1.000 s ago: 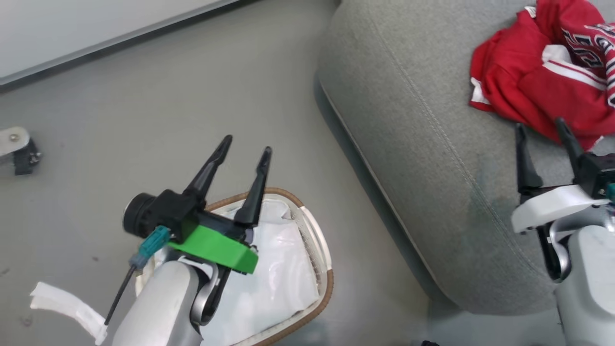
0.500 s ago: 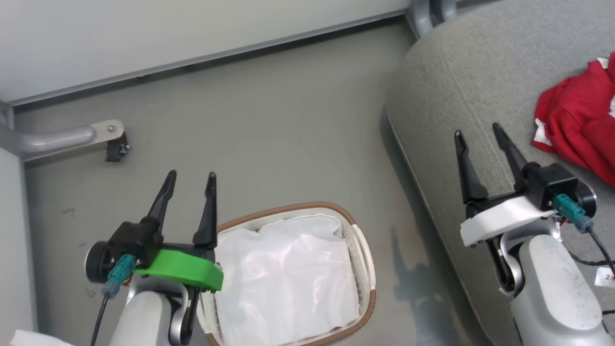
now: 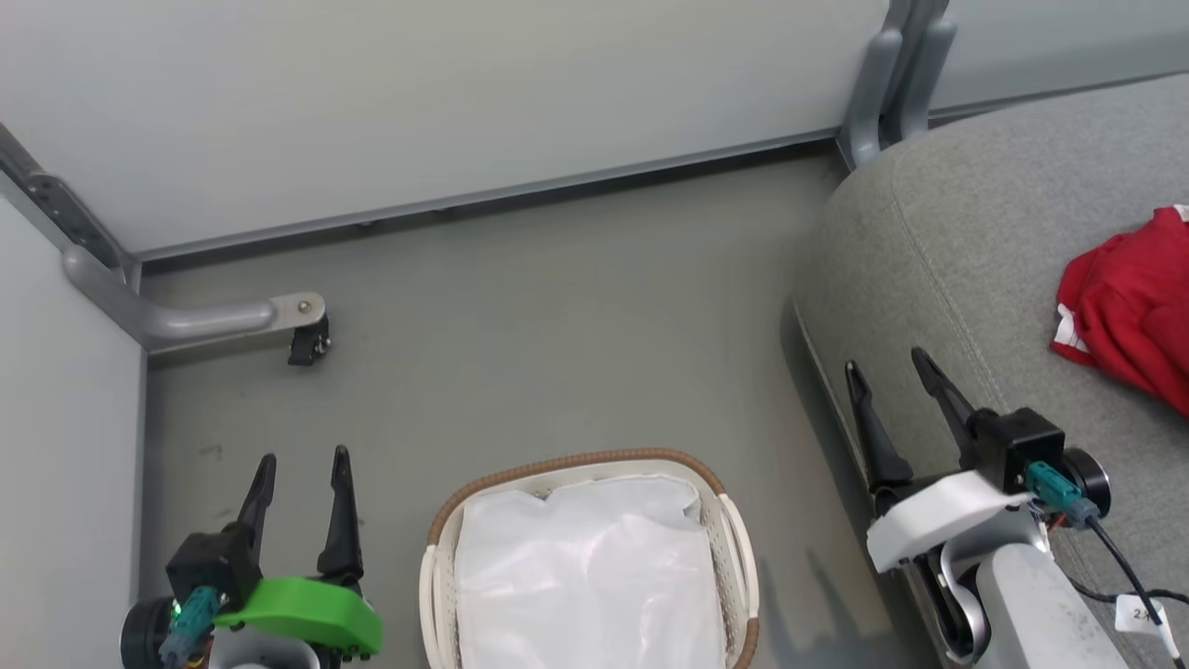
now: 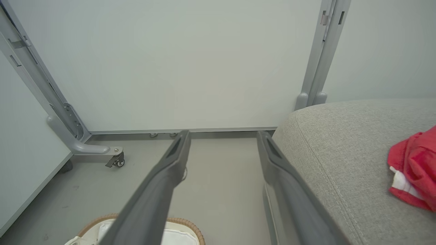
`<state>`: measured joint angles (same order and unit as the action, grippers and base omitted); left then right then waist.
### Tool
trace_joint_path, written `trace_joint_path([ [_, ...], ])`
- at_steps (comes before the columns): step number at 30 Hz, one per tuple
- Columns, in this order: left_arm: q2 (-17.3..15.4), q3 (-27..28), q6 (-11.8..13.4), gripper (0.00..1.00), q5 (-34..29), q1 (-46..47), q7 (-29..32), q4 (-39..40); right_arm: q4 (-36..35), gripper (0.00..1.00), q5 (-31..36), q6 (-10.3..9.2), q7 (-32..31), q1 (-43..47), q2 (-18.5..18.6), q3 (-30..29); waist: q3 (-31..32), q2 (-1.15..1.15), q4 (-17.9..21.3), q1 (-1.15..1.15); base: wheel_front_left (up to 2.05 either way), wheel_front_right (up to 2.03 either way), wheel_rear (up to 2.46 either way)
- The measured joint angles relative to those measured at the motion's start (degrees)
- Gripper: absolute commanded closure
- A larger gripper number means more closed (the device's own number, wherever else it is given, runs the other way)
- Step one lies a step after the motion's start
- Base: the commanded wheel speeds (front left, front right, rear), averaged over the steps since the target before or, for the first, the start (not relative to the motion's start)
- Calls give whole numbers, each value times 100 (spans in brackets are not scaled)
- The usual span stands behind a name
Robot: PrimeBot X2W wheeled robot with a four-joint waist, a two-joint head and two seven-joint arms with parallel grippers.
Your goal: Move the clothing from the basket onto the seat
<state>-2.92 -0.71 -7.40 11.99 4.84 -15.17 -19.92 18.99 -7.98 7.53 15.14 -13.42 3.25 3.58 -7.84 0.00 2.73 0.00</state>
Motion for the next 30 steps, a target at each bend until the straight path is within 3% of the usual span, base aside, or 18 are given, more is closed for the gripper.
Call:
trace_joint_path([
  [10, 3, 66, 0, 0, 288, -488, 0, 91, 65, 0, -55, 0, -1, 479, -23, -101, 422, 0, -69, 0, 0, 0, 0],
  [11, 8, 59, 1, 100, 291, -503, 0, 75, 89, 100, -55, 0, -1, 496, -29, -97, 441, 0, -75, 0, 0, 0, 0],
  [17, 41, 54, 1, 100, 359, -542, 48, -163, 336, 100, -141, 0, -55, 654, -87, -101, 451, 0, -79, 0, 0, 0, 0],
  [30, 42, 141, 1, 100, 1688, -531, 405, -65, 218, 100, -1548, 0, -413, 669, -86, -254, 483, 0, -99, 0, 0, 0, 0],
])
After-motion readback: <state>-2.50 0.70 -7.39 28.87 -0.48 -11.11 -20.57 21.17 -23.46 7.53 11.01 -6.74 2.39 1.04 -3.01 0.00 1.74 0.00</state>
